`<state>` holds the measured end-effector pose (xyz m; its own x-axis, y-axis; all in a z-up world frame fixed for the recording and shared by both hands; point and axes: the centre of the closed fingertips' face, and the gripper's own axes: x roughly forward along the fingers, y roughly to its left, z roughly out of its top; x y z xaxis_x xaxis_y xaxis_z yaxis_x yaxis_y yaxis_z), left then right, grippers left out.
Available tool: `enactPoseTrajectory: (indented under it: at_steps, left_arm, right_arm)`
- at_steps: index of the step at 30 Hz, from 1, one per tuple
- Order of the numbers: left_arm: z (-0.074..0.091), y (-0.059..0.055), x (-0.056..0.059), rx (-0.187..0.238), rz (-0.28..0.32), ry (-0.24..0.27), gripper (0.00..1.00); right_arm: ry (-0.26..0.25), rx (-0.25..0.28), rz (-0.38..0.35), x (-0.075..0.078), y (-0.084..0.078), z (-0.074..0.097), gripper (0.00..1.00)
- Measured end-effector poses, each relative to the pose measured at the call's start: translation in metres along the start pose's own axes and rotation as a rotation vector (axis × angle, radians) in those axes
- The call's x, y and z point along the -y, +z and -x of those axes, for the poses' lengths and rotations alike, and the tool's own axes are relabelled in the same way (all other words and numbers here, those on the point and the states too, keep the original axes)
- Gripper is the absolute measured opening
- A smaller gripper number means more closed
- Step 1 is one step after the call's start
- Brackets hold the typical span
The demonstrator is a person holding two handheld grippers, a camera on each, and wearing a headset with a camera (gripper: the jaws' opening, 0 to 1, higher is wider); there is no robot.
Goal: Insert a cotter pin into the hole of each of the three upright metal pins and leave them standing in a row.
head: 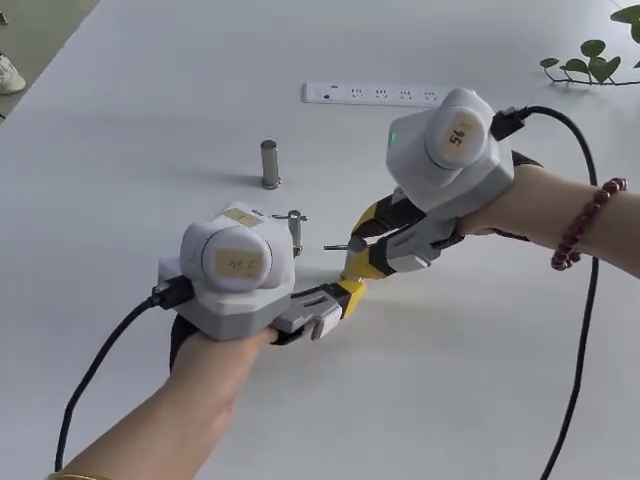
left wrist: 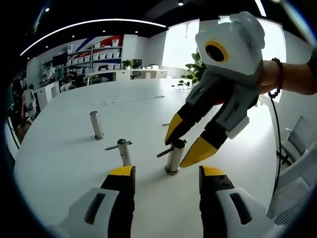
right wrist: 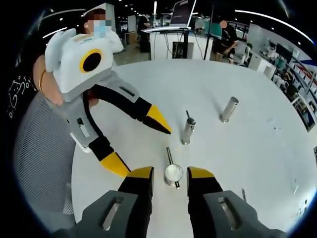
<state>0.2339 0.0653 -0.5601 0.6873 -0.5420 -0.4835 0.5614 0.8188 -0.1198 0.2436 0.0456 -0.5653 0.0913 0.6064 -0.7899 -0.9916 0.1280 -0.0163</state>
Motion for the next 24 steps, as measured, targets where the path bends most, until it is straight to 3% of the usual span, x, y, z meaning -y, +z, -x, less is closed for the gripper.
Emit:
enactPoseTrajectory:
  at_steps: [5,18,24]
  left_arm:
    - [0.009,-0.002,-0.001,-0.005,-0.013,-0.005,0.56]
    - [0.029,0.007,0.005,0.037,-0.010,-0.036,0.67]
    - [0.038,0.010,-0.002,0.050,-0.006,-0.018,0.69]
  right_arm:
    - [0.005,-0.007,0.014,0.000,-0.001,-0.003,0.20]
    - [0.005,-0.007,0.034,0.000,-0.001,-0.008,0.10]
    - [0.009,-0.006,0.023,-0.002,0.000,-0.006,0.09]
